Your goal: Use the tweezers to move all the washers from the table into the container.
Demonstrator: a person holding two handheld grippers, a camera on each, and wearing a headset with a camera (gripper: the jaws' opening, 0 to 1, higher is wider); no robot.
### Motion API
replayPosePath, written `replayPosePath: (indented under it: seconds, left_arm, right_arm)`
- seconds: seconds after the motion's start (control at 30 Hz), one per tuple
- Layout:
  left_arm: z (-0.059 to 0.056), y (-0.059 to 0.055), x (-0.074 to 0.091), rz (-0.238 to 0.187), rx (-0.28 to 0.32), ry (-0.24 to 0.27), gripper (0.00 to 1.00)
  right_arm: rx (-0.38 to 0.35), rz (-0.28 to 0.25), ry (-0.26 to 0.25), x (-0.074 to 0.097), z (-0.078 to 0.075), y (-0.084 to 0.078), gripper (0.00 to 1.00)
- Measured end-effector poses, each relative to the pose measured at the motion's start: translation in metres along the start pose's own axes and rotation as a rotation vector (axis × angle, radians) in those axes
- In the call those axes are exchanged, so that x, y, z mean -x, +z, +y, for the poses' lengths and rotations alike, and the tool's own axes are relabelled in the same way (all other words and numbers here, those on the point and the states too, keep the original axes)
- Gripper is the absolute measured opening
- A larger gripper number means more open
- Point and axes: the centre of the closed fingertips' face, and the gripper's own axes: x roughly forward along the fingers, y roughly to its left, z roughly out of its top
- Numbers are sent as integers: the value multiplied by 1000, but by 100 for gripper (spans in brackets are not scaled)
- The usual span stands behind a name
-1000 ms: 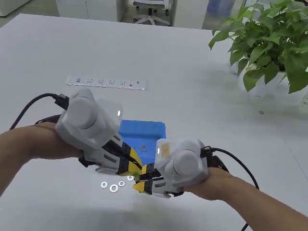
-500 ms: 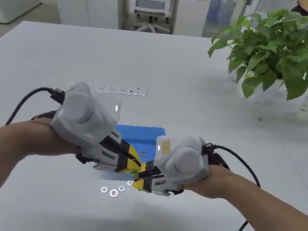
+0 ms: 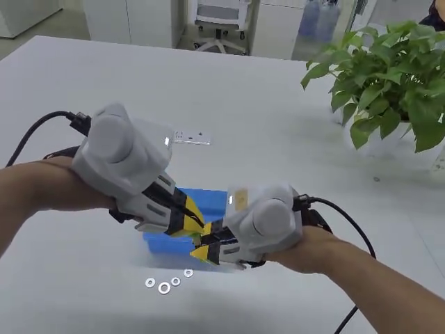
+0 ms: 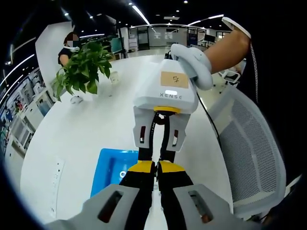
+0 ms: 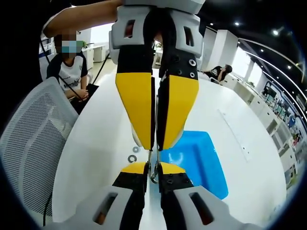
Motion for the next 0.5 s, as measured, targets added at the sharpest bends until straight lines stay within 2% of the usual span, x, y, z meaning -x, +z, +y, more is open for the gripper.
replayPosePath:
  seconds: [0.5]
  left_arm:
    - [25,-2,-2,4,-19,10,6]
  right_arm:
    - [-3,-4,-16,-3,-26,-3,10]
